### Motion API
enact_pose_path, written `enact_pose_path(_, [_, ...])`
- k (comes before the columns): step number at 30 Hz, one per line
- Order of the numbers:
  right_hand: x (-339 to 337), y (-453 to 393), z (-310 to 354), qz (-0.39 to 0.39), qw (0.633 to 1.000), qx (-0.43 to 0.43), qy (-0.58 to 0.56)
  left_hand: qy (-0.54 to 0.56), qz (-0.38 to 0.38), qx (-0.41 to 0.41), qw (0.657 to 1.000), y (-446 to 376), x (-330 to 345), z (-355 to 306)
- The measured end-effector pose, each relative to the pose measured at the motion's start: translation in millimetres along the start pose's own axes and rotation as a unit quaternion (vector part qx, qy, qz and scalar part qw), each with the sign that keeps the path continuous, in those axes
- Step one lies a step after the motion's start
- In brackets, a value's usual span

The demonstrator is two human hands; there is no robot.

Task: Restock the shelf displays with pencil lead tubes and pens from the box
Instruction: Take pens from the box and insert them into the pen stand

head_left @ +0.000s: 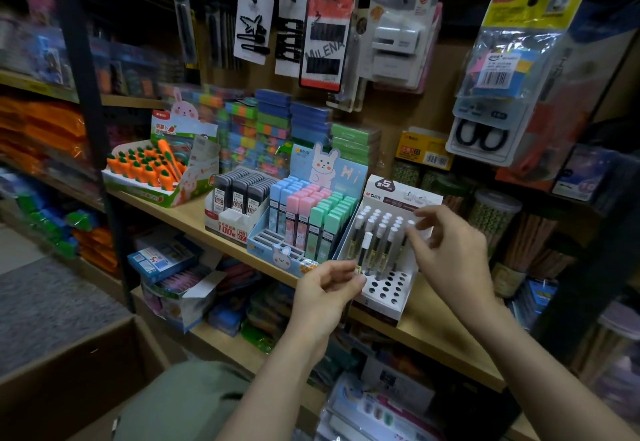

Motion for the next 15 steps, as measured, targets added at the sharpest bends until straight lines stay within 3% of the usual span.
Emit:
enact_pose_path(4, [30, 13, 16, 0.118, 0.981, -0.005, -0.152, -0.009, 0.039, 0.031, 0.999, -4, 15, -10])
enact_pose_path(6, [33, 15, 15, 0.131, 0.974, 0.001, -0.184, -0.027, 0.057, 0.041, 0.997, -5, 23, -14])
enact_pose_path(8, [20, 11, 7, 0.116, 0.967, 0.003, -0.227, -0.115, 0.053, 0.061, 0.990, -6, 25, -18])
enact_pose_path(10, [-8, 4, -3, 0.047, 0.980, -0.010, -0.195, -0.304, 0.040, 0.095, 0.947, -3, 27, -22])
enact_pose_path(12, [-29, -1, -7, -0.011, 0.992, -0.025, -0.120, -0.460, 0.055, 0.129, 0.877, 1, 36, -21])
enact_pose_path(15, [-20, -3, -9, -0.018, 0.995, -0.042, -0.085, -0.568, 0.092, 0.139, 0.806, 4, 46, -6])
Point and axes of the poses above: each hand's wrist, its own y-axis away from the middle knuckle, its own x-axis out of the palm, z = x × y, the point moved 9 cm from there along -y, towards the middle knuckle, and after that the axes turned 13 degrees about z, right-handed, at the moved point
